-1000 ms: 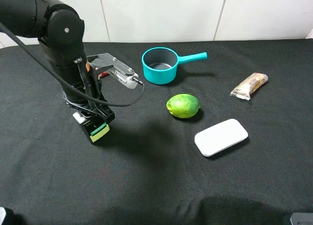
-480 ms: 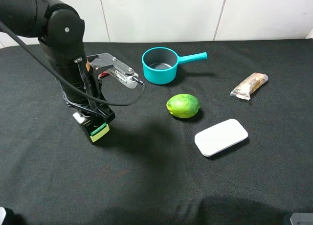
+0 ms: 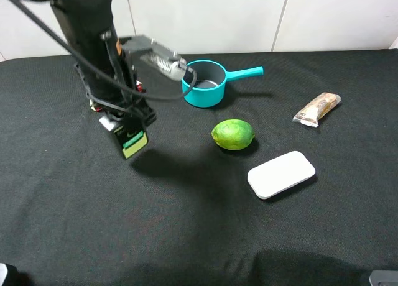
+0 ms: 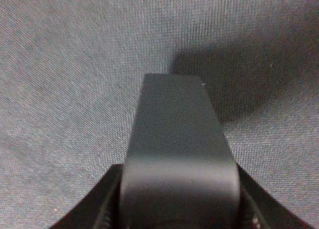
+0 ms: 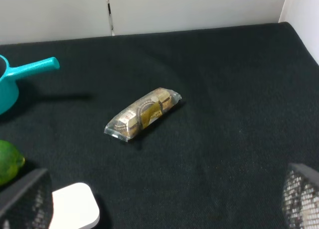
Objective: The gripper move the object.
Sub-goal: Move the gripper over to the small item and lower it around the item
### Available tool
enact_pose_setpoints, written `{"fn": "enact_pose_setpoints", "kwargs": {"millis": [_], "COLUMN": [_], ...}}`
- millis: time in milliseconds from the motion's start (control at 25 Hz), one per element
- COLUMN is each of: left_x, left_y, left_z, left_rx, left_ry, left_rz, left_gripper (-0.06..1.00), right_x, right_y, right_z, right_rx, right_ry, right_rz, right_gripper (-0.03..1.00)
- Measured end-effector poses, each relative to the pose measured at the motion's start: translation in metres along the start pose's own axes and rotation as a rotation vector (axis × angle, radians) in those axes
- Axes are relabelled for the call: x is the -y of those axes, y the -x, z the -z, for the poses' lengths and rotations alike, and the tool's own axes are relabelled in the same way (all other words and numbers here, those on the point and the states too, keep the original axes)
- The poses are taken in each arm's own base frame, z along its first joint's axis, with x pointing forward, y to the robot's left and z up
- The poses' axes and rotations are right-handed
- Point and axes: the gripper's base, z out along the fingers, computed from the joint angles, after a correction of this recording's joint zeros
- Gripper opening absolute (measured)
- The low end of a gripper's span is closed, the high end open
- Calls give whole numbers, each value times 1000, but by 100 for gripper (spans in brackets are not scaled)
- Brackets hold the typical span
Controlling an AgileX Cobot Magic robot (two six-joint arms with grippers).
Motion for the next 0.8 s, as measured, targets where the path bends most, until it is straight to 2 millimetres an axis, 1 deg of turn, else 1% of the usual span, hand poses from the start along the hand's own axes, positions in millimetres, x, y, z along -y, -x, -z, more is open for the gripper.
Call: {"fn": "enact_pose_setpoints", "kwargs": {"millis": [360, 560, 680, 800], "left_x": [-7, -10, -11, -14], "left_y": [29, 39, 42, 43], "left_z": [62, 95, 108, 112], "left_rx": [91, 156, 180, 192], "left_ry": [13, 19, 21, 22], "left_rz": [20, 30, 34, 45], "left_gripper": [41, 41, 41, 41], "right_x": [0, 0, 0, 0], "right_y": [0, 0, 0, 0], "right_z": [0, 0, 0, 0], "right_rx": [0, 0, 0, 0], "right_ry": [0, 0, 0, 0], "right_rz": [0, 0, 0, 0], "right_gripper": [69, 69, 69, 69]}}
